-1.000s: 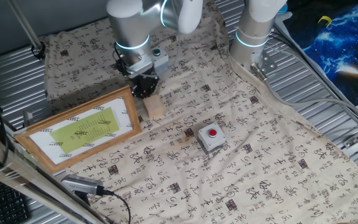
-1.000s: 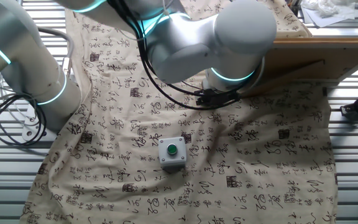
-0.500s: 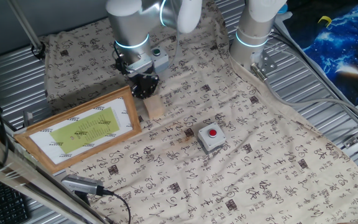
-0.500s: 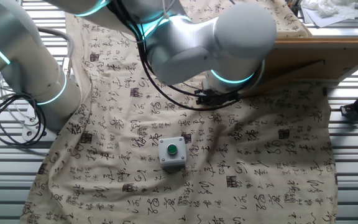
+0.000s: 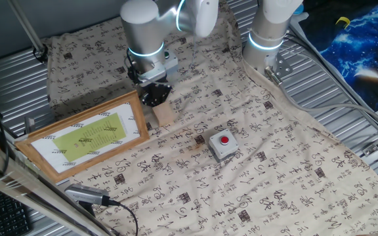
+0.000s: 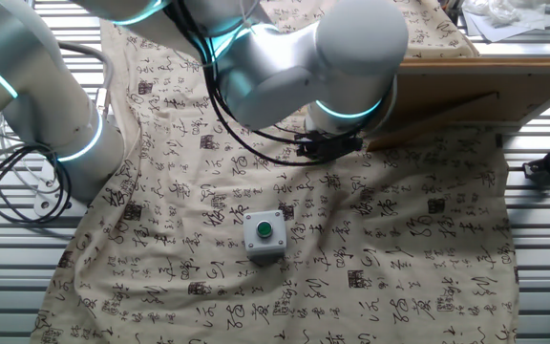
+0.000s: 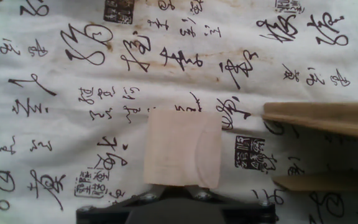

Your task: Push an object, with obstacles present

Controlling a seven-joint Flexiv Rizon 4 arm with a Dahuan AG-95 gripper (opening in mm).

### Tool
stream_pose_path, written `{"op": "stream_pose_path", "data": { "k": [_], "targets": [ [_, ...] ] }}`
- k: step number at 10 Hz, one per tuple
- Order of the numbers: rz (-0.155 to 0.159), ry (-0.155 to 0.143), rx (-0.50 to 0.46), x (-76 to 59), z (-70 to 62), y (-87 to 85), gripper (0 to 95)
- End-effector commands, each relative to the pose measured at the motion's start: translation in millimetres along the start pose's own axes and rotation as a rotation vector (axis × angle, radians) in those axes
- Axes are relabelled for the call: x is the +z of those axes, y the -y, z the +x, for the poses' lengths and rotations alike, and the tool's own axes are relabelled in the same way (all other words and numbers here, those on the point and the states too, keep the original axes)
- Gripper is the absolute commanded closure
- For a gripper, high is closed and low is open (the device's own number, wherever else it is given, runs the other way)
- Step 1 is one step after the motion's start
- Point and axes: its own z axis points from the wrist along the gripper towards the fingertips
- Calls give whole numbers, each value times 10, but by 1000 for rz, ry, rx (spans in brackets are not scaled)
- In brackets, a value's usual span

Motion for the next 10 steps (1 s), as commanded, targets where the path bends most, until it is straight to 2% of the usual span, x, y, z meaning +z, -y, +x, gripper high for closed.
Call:
{"op": "stream_pose_path", "data": {
  "k": [1,4,10],
  "targets": [
    [-1,21,7,-38,-1,-31,950],
    [2,26,30,-58,-103,-54,950],
    [12,17,74,-108,-311,-130,950]
  ]
}}
